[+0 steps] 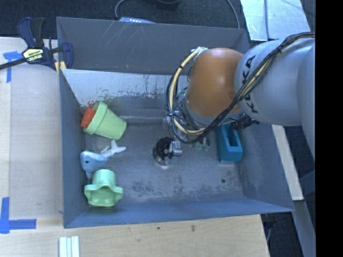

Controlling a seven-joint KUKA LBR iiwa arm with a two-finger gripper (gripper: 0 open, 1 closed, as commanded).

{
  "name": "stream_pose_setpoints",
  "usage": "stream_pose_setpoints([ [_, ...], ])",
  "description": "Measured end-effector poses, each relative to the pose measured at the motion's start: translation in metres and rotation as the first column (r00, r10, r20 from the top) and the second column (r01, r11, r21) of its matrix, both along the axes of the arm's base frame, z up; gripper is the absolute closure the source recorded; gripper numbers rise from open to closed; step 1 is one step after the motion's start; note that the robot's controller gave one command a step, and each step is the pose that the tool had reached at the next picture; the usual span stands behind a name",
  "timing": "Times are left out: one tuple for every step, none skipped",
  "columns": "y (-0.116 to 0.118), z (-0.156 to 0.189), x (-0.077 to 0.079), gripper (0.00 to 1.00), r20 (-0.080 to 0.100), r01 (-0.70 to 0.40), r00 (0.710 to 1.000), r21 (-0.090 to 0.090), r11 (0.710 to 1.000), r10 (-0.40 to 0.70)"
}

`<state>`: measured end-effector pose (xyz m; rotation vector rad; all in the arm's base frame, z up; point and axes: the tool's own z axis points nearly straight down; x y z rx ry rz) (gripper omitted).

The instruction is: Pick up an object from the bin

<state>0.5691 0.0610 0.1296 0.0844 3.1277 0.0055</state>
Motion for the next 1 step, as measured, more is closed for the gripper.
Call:
stream_pose_setpoints([
  [-0.0107, -0.0386, 0.0047, 0.00, -0.014, 0.191, 0.982, -0.004, 0.982, -0.191],
])
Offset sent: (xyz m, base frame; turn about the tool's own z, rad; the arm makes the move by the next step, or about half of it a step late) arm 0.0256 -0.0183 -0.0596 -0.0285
